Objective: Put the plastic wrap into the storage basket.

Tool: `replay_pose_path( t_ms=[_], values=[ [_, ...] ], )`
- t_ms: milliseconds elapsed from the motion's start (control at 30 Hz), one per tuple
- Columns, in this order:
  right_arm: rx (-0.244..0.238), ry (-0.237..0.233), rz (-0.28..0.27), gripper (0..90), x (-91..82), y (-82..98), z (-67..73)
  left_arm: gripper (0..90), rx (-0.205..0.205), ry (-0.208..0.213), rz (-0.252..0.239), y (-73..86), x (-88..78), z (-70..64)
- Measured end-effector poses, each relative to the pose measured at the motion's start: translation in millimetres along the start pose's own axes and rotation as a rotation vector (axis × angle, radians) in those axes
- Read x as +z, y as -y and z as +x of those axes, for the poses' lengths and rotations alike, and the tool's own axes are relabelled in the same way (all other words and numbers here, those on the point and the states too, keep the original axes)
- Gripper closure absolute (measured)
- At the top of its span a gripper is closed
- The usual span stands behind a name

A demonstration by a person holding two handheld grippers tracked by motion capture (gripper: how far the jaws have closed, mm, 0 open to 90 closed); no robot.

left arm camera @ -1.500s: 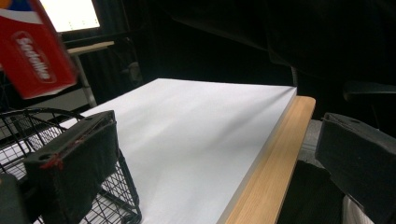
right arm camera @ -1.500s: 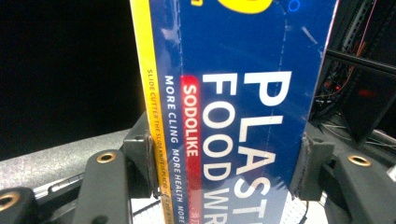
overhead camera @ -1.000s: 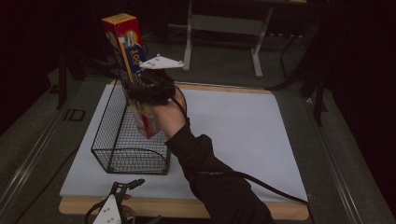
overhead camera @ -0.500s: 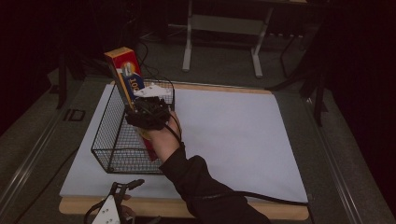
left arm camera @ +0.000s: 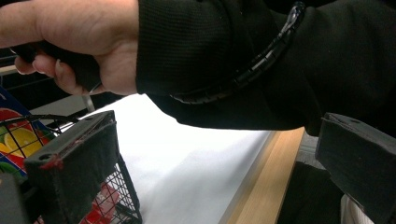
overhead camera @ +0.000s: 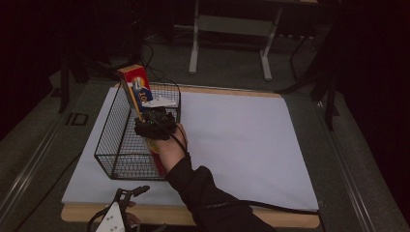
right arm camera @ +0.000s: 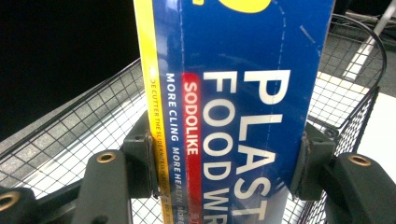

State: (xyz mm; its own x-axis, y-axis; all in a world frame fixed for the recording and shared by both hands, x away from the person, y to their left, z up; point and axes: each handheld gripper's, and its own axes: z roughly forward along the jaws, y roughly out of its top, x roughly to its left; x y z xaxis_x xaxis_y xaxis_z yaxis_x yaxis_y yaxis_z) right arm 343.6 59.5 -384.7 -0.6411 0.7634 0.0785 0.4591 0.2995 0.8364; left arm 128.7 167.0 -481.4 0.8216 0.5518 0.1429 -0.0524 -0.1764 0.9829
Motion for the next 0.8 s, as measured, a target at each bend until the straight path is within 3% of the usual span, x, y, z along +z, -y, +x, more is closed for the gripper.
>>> replay_pose_path(
  t_ms=[100, 300, 333, 633, 800],
  values=[
    [0.003, -0.004, 0.004, 39.2, 3.8, -1.0, -1.7, 0.2, 0.002, 0.001, 0.000, -0.1, -0.5, 0.2],
    [0.056, -0.006, 0.023, 39.2, 20.8, -8.6, -14.6, 0.2, 0.007, 0.000, -0.001, -0.4, 0.1, -0.5],
    [0.060, 0.002, 0.052, 39.2, 28.1, -13.1, -17.2, 0.1, 0.010, 0.002, 0.002, -0.2, 0.3, -0.6],
    [0.027, 0.017, 0.131, 39.2, 61.8, -23.5, -16.1, 0.2, 0.010, 0.008, -0.007, -1.0, -1.2, -1.2],
    [0.049, 0.015, 0.157, 39.2, 74.0, -26.1, -20.3, 0.2, 0.007, 0.012, -0.014, -1.4, -2.2, -1.6]
  ],
)
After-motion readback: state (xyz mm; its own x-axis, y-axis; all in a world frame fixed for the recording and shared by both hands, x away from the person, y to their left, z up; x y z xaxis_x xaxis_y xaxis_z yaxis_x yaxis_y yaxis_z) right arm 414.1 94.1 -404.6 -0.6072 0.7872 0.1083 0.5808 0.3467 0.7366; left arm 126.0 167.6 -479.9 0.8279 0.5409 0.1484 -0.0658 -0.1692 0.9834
